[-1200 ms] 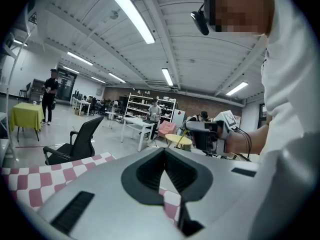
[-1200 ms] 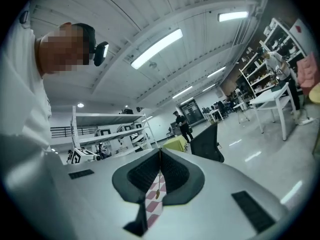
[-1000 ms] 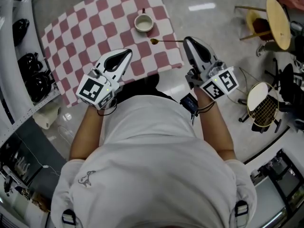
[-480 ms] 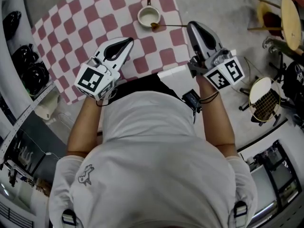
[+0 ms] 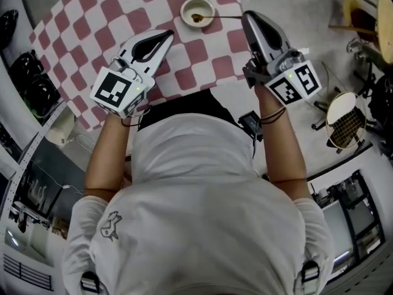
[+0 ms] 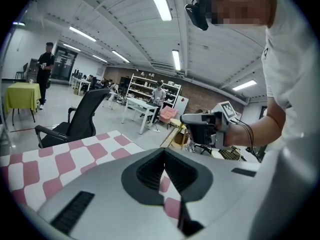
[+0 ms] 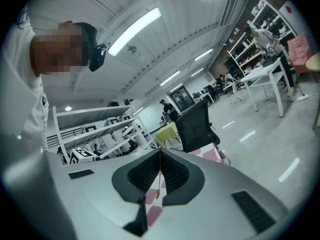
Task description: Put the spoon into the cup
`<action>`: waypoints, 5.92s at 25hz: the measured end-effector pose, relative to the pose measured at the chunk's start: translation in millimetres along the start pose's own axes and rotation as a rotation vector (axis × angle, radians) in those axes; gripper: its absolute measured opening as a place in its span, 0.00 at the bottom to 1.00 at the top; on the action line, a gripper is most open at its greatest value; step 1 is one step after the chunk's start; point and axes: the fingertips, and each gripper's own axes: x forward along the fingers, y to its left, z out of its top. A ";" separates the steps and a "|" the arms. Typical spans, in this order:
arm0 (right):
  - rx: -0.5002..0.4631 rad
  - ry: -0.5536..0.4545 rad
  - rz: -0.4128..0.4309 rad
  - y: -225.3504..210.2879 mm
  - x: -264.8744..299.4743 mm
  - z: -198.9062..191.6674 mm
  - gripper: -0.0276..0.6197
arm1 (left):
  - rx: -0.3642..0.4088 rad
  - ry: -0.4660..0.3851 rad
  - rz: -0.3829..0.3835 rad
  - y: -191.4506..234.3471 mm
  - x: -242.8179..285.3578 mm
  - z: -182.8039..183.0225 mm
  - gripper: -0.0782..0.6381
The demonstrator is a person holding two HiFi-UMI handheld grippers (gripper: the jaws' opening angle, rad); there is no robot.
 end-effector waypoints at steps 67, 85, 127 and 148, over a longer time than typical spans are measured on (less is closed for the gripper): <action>0.052 0.085 -0.138 -72.9 13.2 -73.8 0.18 | -0.048 0.050 -0.062 13.5 56.8 -39.8 0.13; -0.185 0.044 -0.088 16.5 -51.6 -14.8 0.12 | 0.066 -0.087 -0.005 -56.0 -2.7 19.6 0.13; -0.432 -0.092 0.094 167.9 -186.9 62.1 0.09 | 0.293 -0.259 0.101 -210.0 -106.3 97.3 0.13; -0.477 -0.089 0.038 252.4 -194.4 14.4 0.09 | 0.320 -0.262 0.018 -237.3 -204.2 67.2 0.13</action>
